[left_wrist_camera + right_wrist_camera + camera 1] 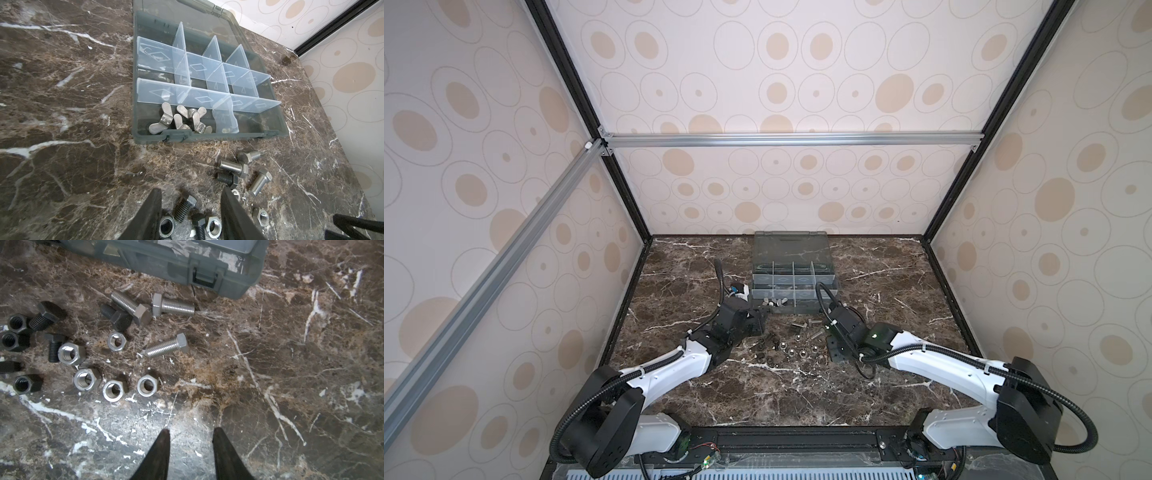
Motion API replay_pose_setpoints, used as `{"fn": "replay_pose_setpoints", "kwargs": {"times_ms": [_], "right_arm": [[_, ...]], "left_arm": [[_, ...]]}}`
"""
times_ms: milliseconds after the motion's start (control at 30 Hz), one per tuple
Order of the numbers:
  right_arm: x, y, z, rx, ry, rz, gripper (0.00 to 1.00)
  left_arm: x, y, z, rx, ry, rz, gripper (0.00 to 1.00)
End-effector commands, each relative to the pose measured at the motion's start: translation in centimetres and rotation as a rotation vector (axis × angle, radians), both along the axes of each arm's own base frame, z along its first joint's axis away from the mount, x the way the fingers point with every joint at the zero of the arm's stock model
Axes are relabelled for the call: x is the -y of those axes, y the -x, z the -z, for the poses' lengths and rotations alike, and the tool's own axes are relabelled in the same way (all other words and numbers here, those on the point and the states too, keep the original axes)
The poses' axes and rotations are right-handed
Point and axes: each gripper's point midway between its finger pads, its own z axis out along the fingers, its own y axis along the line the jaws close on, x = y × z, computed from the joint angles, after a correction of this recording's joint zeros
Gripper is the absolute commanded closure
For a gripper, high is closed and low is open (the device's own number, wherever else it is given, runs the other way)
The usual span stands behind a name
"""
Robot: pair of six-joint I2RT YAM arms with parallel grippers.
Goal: Sort the screws and nuts into containers
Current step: Place the nut into the container, then pick up the screw from the center of the table.
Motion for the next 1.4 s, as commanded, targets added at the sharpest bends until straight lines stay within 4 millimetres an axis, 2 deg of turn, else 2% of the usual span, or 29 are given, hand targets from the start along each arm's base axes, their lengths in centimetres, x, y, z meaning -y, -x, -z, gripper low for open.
{"fn": "replay_pose_setpoints", "kwargs": {"times_ms": [0, 267, 367, 767, 1367], "right_arm": [[-1.7, -1.1, -0.7, 0.001, -0.014, -0.046, 0.62], [-5.2, -2.9, 0.4, -0.039, -0.021, -0.127, 0.62], [-6.0, -3.5, 1.0, -0.052, -0.006, -0.143, 0.63], [-6.6, -5.8, 2.8, -0.082, -0.007, -0.111, 0.63], [-8.9, -6.5, 4.0, -0.144, -0.056, -0.128, 0.64]], "left_arm": [[-1.1, 0.4, -0.1, -0.001, 0.004, -0.041, 0.53], [-2.4, 1.8, 0.2, -0.005, 0.014, -0.072, 0.52], [-2.8, 2.2, 0.3, -0.003, 0.019, -0.081, 0.52], [-3.6, 3.2, 0.5, -0.010, 0.029, -0.096, 0.52], [-4.1, 3.7, 0.5, -0.009, 0.040, -0.115, 0.51]]}}
